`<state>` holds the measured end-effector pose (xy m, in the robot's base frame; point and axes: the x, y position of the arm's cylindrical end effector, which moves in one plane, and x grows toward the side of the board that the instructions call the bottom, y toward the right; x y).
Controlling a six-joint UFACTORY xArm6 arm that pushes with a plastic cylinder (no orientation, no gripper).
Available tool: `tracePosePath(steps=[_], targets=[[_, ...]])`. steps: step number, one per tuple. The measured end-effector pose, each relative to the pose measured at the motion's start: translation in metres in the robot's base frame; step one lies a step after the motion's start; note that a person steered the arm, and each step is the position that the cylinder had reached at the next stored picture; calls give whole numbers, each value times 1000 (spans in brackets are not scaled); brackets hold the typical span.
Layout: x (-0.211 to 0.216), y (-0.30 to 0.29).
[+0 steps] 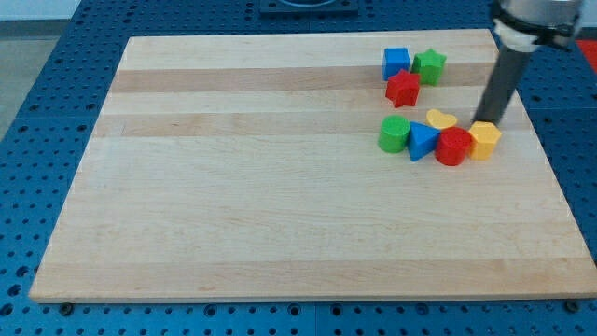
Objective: Move the yellow hexagon bottom right to the green star
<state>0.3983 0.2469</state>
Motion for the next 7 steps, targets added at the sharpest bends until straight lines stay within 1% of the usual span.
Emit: tracePosePath(steps=[2, 3, 4, 5, 6, 7], targets=[[-9, 46], [81, 48], [138, 29], [147, -9], [136, -27], [126, -27]])
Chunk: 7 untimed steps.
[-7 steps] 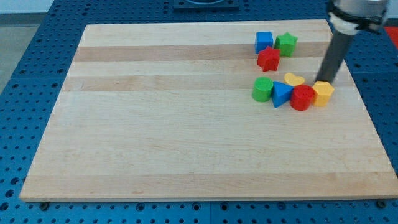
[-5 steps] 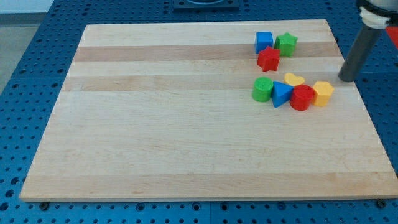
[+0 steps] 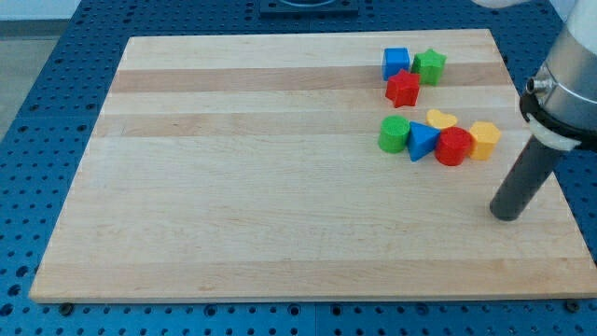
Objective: Move the yellow hexagon bottom right to the green star
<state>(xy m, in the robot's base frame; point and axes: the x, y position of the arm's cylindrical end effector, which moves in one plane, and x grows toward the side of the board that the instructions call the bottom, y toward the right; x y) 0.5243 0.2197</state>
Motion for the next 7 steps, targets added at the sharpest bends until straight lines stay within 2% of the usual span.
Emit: tracePosePath(steps=[1, 3, 7], targets=[[-38, 0], [-77, 0], [-186, 0]])
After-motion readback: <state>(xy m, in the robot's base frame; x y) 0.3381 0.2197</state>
